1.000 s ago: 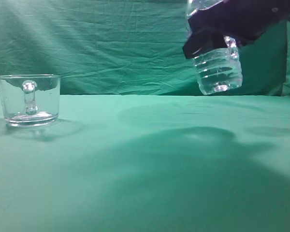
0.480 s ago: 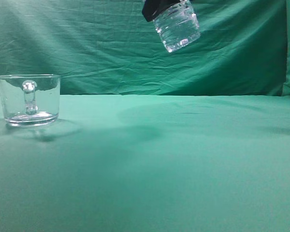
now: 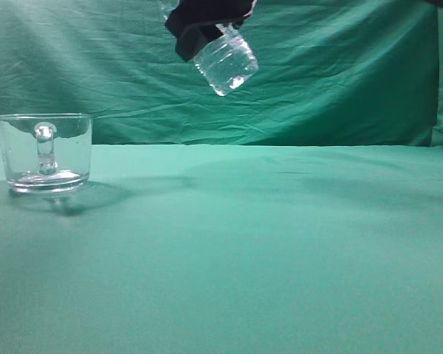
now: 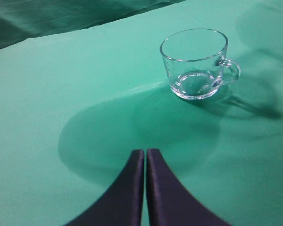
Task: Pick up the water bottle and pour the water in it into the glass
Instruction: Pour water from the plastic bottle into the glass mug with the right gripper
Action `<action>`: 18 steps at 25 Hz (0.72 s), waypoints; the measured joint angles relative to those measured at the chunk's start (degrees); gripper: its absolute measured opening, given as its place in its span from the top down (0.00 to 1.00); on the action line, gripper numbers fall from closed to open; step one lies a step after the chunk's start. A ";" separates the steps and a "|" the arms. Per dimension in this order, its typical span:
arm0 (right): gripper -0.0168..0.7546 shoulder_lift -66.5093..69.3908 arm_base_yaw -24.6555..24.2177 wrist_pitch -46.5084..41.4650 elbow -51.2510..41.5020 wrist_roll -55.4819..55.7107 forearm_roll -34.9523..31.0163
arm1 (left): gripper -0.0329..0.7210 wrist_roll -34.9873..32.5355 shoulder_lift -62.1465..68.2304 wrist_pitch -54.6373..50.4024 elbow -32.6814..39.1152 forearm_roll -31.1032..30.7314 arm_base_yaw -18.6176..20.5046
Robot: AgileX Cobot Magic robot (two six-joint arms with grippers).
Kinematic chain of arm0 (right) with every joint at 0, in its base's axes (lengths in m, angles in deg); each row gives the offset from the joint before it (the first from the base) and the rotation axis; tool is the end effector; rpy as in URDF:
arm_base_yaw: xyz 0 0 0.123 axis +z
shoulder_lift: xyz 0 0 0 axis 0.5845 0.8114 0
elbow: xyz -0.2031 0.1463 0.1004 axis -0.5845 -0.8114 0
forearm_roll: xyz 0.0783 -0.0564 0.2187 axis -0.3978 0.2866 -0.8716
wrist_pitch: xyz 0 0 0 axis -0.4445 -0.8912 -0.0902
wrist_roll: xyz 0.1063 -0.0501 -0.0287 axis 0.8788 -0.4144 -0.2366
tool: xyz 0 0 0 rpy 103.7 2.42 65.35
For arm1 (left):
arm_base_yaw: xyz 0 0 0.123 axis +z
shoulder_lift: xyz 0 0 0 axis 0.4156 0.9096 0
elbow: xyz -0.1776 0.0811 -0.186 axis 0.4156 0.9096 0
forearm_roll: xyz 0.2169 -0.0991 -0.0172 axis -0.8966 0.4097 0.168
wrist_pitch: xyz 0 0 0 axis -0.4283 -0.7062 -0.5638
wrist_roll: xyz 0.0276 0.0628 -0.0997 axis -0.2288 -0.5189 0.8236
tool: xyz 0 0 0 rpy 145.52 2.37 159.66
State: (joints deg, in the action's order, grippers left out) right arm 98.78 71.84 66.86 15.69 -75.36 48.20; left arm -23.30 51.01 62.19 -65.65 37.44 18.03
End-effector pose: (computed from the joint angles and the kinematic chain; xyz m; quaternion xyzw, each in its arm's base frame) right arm 0.3874 0.2695 0.2275 -0.4540 0.7305 -0.0117 0.5101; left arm 0.0836 -0.0115 0.1693 0.1228 0.7854 0.0153 0.6065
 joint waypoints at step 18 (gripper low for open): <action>0.57 13.41 4.60 2.48 9.85 -0.22 20.60 | 0.96 0.00 0.00 0.00 0.00 0.00 0.00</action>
State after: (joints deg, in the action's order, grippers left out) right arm 112.19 76.44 69.34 25.54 -75.58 68.79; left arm -23.30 51.01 62.19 -65.65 37.44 18.03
